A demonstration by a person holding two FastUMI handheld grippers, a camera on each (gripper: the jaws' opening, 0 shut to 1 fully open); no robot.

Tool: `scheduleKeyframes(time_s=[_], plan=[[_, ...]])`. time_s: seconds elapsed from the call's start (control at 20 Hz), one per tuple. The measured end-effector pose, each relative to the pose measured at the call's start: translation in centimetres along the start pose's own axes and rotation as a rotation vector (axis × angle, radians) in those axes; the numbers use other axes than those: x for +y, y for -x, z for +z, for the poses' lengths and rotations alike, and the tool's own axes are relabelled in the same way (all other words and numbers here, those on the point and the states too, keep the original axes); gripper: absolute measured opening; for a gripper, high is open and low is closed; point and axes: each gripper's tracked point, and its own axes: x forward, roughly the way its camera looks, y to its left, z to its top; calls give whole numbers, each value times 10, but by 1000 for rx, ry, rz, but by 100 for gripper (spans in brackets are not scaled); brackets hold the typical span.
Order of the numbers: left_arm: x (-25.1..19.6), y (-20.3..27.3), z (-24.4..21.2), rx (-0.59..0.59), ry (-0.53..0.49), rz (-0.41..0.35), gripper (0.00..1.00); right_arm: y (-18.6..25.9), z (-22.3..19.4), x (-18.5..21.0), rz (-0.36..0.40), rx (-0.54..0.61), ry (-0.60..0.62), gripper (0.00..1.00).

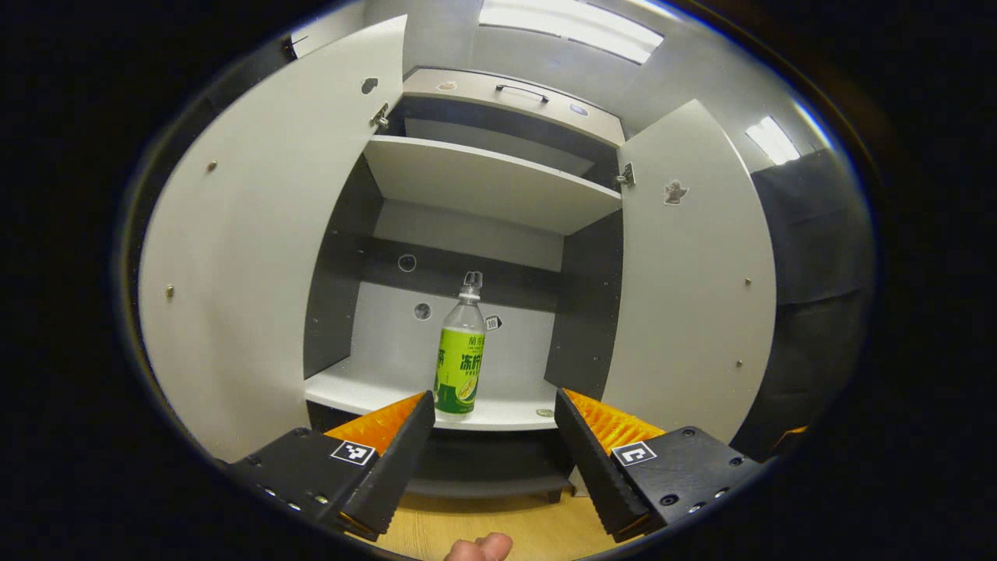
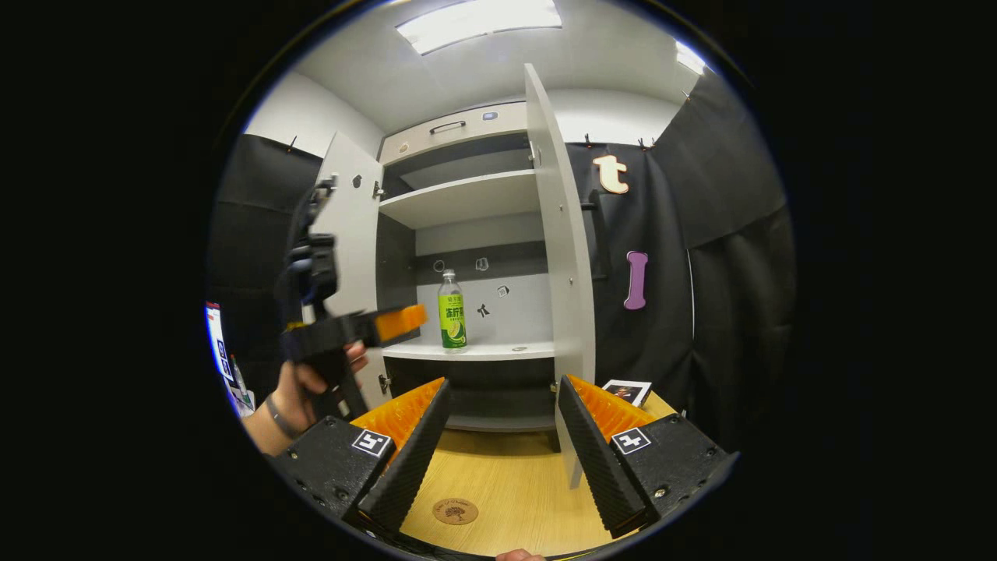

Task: Grasp the bottle in the cabinet with the left hand and place it on the coaster, then close the right door with the right hand and the left door with the left hand.

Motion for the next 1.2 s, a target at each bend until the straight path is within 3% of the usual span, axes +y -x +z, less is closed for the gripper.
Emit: scheduleKeyframes(time_s=[0.05,0.1,0.55,1.1,1.2], plan=[[5,-18,2,10,1,7,99,1,-1,-1,-7,2,0,85],[12,-35,4,15,-7,20,94,1,-1,-2,-9,3,-1,85],[51,-147,-14,87,-15,87,95,-7,-14,-12,-45,58,-31,85],[64,-185,-14,78,-38,110,95,-16,-11,-21,-70,62,-16,85],[68,-188,-12,81,-5,117,89,-15,-11,-22,-73,62,-9,85]])
